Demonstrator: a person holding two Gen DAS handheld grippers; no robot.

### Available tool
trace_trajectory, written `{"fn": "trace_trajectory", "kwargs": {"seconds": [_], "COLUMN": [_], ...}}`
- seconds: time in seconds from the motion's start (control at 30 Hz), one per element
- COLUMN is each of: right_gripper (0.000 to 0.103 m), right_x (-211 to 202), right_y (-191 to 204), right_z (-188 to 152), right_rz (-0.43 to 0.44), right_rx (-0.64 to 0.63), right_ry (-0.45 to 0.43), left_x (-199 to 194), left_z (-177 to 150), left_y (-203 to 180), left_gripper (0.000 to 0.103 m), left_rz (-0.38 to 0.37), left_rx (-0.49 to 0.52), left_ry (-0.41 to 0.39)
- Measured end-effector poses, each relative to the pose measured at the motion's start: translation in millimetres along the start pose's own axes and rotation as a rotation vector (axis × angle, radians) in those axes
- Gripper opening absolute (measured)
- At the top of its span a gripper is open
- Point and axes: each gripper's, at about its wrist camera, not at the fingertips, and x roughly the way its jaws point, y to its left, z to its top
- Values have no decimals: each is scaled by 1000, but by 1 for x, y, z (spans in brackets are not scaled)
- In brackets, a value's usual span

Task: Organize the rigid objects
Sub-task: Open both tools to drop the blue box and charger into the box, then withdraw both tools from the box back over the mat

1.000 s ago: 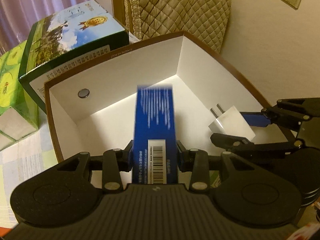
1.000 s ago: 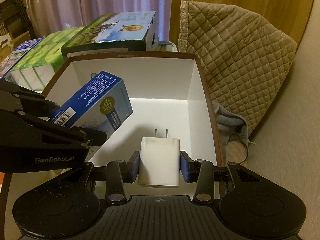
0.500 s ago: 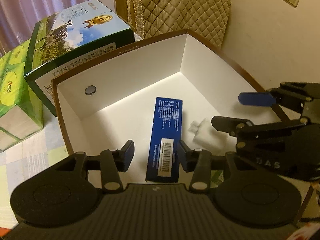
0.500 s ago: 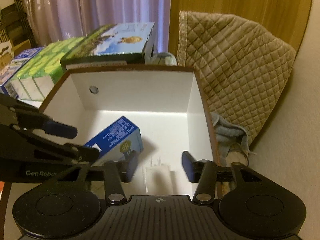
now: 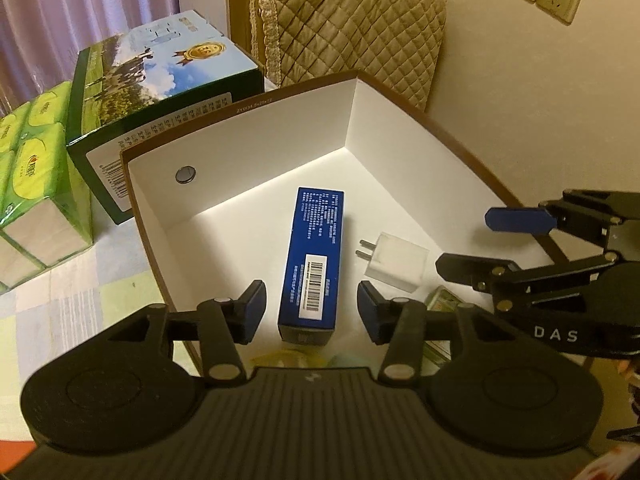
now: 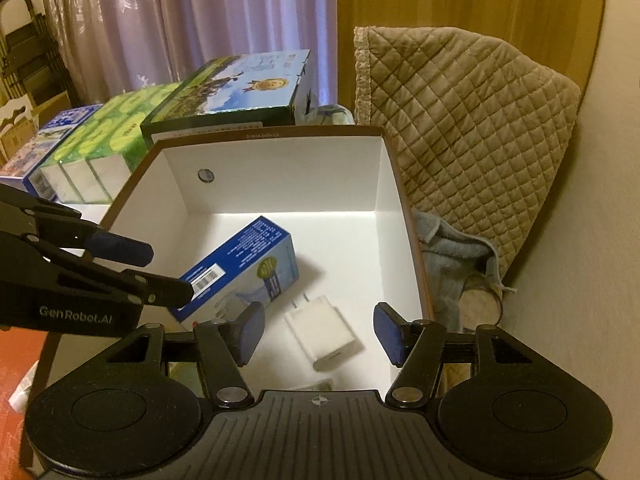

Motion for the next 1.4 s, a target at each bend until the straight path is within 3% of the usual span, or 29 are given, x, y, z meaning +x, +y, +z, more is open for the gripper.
{"fn": "trace_trajectory", "kwargs": {"seconds": [0.73,1.03,1.4], "right_gripper": [57,57,57], "right_x": [-91,-125,-138], "right_y": [35,73,134], "right_z": [-37,-55,-77], "right_rz": [57,100,186], "right_rx": [107,110,77], "right_ry": [-68,-103,-110], "left_x": [-106,-153,-197], "left_z": [-53,-91,-145], "left_y": [6,19,44], "left_gripper": [51,54,57], "left_rz": [-47,-46,-20], "left_rx": [-70,-112,-156], "left_ry": [-135,-179,-206]}}
